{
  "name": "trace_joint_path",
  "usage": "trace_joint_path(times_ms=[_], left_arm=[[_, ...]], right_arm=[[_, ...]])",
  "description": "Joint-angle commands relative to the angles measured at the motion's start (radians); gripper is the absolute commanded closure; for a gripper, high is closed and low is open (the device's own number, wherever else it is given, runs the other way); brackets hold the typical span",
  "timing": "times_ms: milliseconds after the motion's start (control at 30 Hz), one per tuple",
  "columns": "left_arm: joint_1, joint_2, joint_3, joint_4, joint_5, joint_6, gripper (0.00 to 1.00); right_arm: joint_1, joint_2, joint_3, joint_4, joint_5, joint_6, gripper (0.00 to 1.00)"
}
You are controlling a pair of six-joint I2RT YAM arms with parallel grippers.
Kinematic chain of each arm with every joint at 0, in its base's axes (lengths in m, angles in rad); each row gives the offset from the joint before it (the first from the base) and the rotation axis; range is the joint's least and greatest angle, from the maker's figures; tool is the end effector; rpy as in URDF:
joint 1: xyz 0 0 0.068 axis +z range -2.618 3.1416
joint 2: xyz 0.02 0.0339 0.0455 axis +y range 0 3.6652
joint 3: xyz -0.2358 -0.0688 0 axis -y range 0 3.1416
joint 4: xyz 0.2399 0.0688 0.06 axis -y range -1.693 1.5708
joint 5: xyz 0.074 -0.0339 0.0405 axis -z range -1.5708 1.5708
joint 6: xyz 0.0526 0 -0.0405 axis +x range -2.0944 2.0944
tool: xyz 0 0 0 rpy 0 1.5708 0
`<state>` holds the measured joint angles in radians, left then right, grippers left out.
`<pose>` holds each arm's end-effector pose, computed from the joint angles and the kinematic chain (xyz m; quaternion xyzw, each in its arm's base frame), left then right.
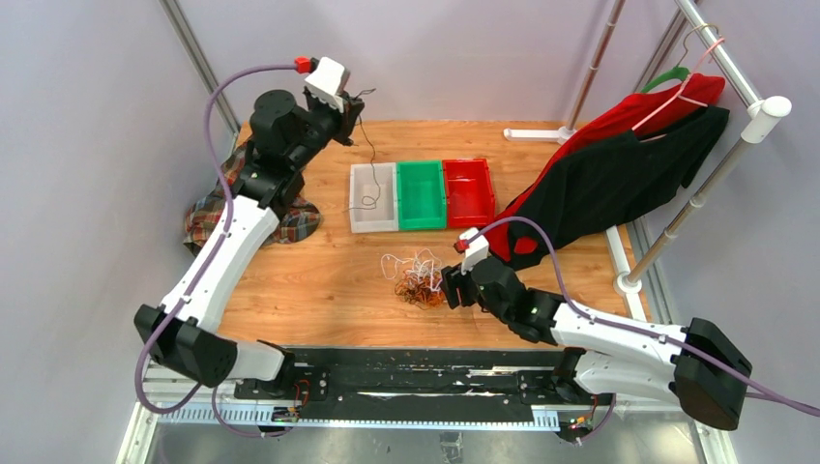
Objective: Untangle the cables
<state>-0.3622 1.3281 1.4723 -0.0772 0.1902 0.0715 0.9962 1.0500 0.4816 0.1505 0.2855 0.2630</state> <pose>0.2934 -0.1218 0.4447 0.2140 0.6491 -0.1695 0.7100 0.1488 0.2026 0.1890 -0.2251 0.8025 0.2213 0.5063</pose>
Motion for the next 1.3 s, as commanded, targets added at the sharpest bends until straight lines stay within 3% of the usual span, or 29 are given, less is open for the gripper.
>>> trace_joint_path(times_ms=[0, 300, 567, 1100, 1267], left_arm=[[-0.001, 0.041, -0.029, 0.024, -0.031, 0.093, 1.0], [0.003, 0.114, -0.01, 0.054, -0.034, 0.128, 1.0], [0.003, 0.156, -0.047, 0.005, -0.084, 0.207, 1.0], [0.002, 0.421, -0.038, -0.117, -0.169, 0.274, 1.0], [0.002, 0.483, -0.062, -0.079, -0.225, 0.276, 1.0]], right_arm=[[-0.008, -0.057, 0.032, -0.063, 0.047, 0.001, 0.38], [-0.009, -0.167, 0.083, -0.219, 0.049, -0.018, 0.37], [-0.011, -0.166, 0.144, -0.326, 0.044, -0.008, 0.35], [-0.02, -0.142, 0.157, -0.303, 0.117, 0.019, 0.32], [-0.033, -0.124, 0.173, -0.291, 0.119, 0.012, 0.32]])
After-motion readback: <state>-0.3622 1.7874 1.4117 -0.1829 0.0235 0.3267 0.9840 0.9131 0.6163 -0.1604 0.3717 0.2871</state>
